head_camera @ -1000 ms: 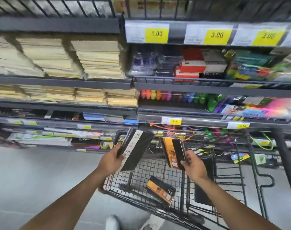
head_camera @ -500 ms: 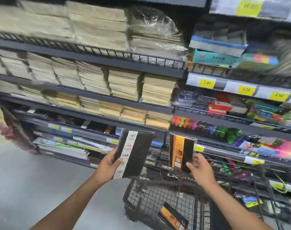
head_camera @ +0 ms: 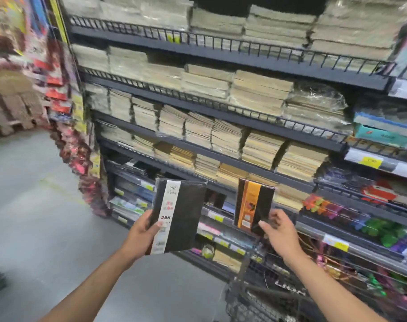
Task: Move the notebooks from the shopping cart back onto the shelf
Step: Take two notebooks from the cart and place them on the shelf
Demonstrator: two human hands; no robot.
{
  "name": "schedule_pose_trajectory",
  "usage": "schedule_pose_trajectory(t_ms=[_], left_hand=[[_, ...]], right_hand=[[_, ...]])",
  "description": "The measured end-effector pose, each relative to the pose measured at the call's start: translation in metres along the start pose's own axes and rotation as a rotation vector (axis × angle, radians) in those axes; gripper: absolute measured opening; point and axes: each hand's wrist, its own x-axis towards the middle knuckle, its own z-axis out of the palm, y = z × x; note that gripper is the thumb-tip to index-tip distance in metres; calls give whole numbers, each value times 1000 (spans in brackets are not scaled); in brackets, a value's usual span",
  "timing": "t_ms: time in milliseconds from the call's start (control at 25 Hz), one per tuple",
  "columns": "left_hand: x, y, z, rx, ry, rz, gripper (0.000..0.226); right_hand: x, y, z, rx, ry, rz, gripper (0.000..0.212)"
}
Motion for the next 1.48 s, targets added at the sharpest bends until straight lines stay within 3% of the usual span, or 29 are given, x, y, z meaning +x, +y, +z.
schedule_pose_trajectory(t_ms=[480,760,1040,1480], left_hand=[[-17,12,-141,-98,173,-67,36],[49,19,-179,-76,80,-95,34],[122,32,-183,-78,-38,-94,33],[231,52,-111,-75,-249,-96,32]], right_hand=[[15,-62,132,42,-129,-20,30],[54,-75,188,90,-89,27,26],[86,-92,210,111,-22,74,27],[125,-77,167,156,124,128,28]])
